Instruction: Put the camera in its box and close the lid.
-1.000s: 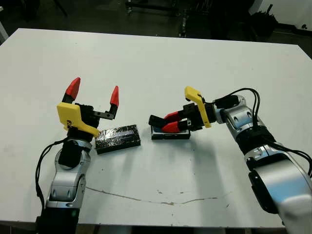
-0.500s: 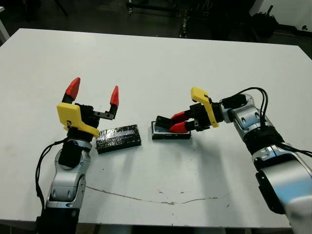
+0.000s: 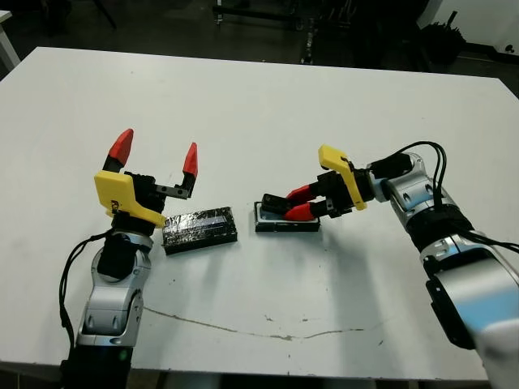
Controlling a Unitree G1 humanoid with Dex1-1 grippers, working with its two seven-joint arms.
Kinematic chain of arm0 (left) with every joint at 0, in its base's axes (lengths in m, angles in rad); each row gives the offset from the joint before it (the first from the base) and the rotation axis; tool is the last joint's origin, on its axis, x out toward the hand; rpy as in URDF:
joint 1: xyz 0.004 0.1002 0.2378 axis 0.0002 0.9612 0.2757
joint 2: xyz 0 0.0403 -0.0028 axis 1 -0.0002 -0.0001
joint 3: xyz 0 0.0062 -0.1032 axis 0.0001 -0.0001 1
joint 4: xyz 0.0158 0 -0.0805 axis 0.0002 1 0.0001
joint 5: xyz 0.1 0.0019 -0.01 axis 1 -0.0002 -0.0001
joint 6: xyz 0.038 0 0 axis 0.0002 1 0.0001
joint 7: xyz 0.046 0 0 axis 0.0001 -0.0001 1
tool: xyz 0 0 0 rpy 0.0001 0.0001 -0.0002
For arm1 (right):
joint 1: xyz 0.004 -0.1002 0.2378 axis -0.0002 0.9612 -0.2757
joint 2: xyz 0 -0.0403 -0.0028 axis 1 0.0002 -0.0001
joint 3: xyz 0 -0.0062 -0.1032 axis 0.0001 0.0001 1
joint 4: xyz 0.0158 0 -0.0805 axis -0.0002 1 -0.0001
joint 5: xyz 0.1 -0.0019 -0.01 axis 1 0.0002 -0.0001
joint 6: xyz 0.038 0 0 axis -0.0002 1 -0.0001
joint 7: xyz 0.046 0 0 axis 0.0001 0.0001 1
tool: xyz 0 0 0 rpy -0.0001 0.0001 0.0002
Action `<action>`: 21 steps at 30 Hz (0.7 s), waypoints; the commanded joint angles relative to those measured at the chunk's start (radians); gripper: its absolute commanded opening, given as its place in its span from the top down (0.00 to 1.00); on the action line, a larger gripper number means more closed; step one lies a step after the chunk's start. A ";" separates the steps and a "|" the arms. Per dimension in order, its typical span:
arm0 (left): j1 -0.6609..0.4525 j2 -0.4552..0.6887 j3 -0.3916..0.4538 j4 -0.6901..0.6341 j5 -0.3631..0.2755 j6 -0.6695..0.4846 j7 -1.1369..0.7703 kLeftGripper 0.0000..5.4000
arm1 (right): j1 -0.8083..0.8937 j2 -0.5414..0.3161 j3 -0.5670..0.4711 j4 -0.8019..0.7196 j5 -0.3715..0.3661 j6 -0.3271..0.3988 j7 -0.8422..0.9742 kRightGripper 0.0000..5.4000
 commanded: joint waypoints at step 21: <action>0.013 0.004 -0.005 0.003 0.012 -0.002 0.006 0.00 | 0.045 -0.086 0.052 -0.104 -0.110 0.041 0.006 0.23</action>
